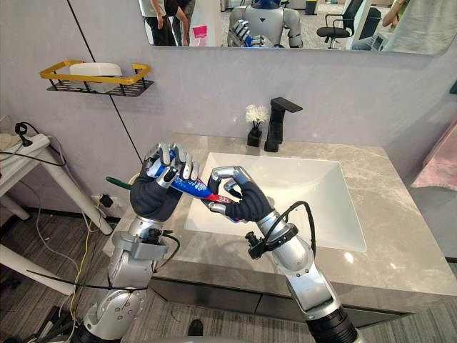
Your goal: Organize washtable
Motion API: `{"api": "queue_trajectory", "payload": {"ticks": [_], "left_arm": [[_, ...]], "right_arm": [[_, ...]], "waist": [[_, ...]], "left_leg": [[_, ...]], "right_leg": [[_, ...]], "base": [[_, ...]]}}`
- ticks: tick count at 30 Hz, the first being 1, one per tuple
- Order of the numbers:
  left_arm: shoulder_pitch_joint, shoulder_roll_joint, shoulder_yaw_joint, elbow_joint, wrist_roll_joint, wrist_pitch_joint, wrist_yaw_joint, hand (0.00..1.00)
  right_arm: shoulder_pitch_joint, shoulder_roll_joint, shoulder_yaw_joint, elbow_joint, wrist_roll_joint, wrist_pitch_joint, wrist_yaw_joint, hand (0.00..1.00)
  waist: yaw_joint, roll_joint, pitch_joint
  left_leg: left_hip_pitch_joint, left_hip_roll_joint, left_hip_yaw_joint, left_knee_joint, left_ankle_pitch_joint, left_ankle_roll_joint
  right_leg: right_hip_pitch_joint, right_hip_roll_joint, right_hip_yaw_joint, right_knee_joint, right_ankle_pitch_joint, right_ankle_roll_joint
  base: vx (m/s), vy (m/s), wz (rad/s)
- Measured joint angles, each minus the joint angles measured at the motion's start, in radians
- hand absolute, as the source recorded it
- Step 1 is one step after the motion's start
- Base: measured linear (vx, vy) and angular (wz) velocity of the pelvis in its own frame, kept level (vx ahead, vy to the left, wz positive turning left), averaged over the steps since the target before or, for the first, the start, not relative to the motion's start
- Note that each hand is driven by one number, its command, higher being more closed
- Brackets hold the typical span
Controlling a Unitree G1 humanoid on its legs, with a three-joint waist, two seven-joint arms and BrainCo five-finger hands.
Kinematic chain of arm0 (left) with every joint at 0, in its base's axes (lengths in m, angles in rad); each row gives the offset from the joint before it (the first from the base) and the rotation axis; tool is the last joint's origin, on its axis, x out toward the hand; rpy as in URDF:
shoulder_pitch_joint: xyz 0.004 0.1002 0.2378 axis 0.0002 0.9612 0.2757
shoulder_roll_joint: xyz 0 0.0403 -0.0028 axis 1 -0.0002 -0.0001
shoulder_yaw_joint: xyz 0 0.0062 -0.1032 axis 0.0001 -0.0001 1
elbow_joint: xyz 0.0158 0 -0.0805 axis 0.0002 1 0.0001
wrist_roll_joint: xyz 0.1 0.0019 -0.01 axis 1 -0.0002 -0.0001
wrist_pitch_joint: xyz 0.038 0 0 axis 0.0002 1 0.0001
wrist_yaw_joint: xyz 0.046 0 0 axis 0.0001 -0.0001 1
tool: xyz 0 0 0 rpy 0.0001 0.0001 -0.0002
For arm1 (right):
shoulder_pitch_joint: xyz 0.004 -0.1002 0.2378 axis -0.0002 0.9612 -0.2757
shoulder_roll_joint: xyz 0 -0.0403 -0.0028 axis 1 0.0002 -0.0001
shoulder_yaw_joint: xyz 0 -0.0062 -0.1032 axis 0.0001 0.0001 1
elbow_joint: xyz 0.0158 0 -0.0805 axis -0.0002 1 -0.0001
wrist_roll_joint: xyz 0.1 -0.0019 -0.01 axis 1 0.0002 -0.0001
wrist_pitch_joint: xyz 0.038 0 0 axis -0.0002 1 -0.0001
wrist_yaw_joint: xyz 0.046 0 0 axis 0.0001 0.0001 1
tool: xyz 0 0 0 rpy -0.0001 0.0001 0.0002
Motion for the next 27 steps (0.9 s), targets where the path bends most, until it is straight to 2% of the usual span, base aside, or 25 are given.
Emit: {"api": "queue_trajectory", "payload": {"ticks": [7, 11, 14, 21, 23, 27], "left_arm": [[-0.005, -0.004, 0.004, 0.000, 0.001, -0.004, 0.014, 1.00], [-0.025, -0.005, 0.005, 0.001, 0.003, -0.004, 0.025, 1.00], [-0.026, -0.010, 0.006, 0.001, 0.009, -0.004, 0.027, 1.00], [-0.027, -0.033, 0.054, 0.000, 0.043, -0.008, 0.049, 1.00], [-0.026, -0.030, 0.081, 0.000, 0.059, -0.019, 0.058, 1.00], [-0.026, -0.030, 0.126, -0.004, 0.072, -0.024, 0.065, 1.00]], "right_arm": [[0.000, 0.036, -0.024, 0.001, -0.052, -0.001, -0.044, 0.00], [0.000, 0.072, -0.051, 0.000, -0.091, -0.008, -0.088, 0.00], [0.000, 0.082, -0.067, -0.001, -0.115, -0.009, -0.106, 0.00], [0.006, 0.100, -0.177, -0.025, -0.124, -0.009, -0.160, 0.00], [0.007, 0.117, -0.312, -0.040, -0.113, -0.007, -0.210, 0.00], [0.046, 0.127, -0.530, -0.075, -0.074, -0.001, -0.265, 0.00]], "waist": [[-0.004, 0.000, 0.000], [-0.021, 0.001, 0.000], [-0.024, 0.003, 0.001], [-0.025, 0.018, 0.003], [-0.021, 0.019, 0.003], [-0.027, 0.019, 0.003]], "left_leg": [[-0.002, 0.003, 0.016, 0.000, 0.000, 0.000], [0.001, 0.005, 0.028, 0.000, 0.000, 0.000], [0.007, 0.010, 0.039, 0.000, -0.001, 0.000], [0.008, 0.018, 0.062, 0.000, -0.002, 0.001], [0.009, 0.016, 0.070, 0.000, -0.004, 0.003], [0.009, 0.016, 0.085, 0.000, -0.006, 0.005]], "right_leg": [[-0.011, 0.001, 0.018, 0.000, 0.004, 0.000], [-0.014, 0.001, 0.028, 0.000, 0.008, 0.000], [-0.015, 0.004, 0.042, -0.003, 0.012, -0.001], [-0.014, 0.010, 0.060, -0.032, 0.029, -0.007], [-0.015, 0.008, 0.070, -0.038, 0.035, -0.005], [-0.016, 0.007, 0.080, -0.053, 0.045, -0.004]], "base": [[0.00, -0.008, -0.06], [-0.01, -0.005, -0.08], [-0.02, -0.009, -0.15], [-0.03, -0.005, -0.10], [0.00, 0.004, -0.09], [0.01, 0.001, -0.11]]}}
